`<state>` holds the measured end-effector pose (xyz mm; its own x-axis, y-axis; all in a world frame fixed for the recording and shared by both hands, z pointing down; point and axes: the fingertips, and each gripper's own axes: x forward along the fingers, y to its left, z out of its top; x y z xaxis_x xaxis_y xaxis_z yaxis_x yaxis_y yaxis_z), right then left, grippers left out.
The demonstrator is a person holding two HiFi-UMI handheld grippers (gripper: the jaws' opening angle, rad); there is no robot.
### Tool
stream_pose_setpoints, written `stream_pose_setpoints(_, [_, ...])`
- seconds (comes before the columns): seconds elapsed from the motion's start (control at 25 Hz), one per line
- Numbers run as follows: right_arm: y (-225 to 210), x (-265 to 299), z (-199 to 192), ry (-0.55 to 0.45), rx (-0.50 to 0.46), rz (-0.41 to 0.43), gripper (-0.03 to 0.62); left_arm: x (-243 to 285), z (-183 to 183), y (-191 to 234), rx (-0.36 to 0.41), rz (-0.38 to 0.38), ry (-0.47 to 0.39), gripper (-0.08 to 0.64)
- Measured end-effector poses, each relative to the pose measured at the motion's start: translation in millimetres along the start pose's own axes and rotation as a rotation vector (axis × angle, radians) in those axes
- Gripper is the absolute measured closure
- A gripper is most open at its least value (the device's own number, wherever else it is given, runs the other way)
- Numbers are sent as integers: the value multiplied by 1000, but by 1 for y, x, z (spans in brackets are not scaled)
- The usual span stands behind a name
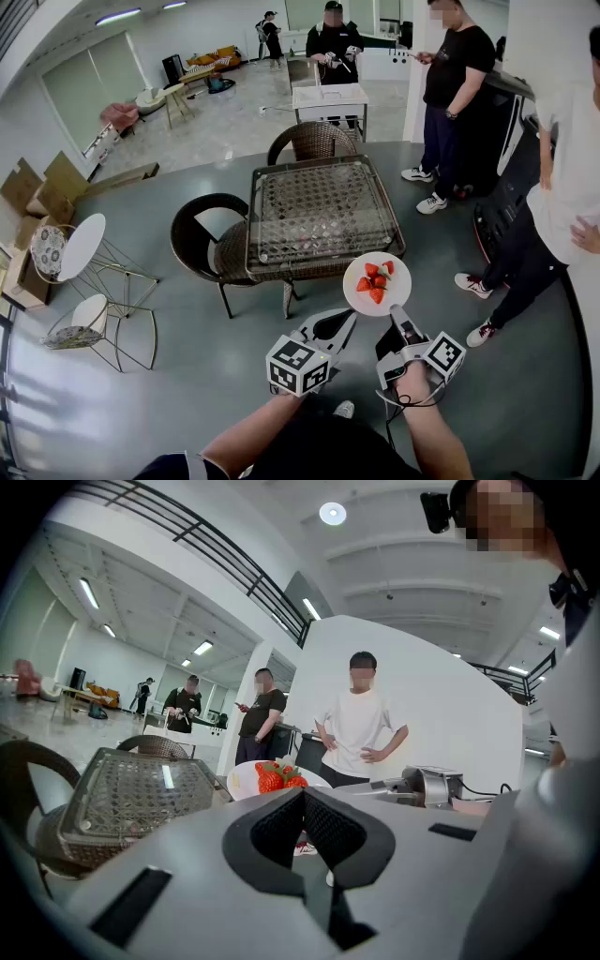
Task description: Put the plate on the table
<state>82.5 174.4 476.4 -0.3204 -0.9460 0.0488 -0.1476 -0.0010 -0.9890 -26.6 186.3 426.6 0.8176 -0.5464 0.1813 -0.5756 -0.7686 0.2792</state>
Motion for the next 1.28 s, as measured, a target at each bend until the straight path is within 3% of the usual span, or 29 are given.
stream_pose_setpoints(0.96, [-3,2,4,8,-5,4,581,3,-1,0,7,8,-9,555])
stream_pose_setpoints(1.28, [0,23,23,-2,-9,7,581,24,8,16,-3,7,-9,555])
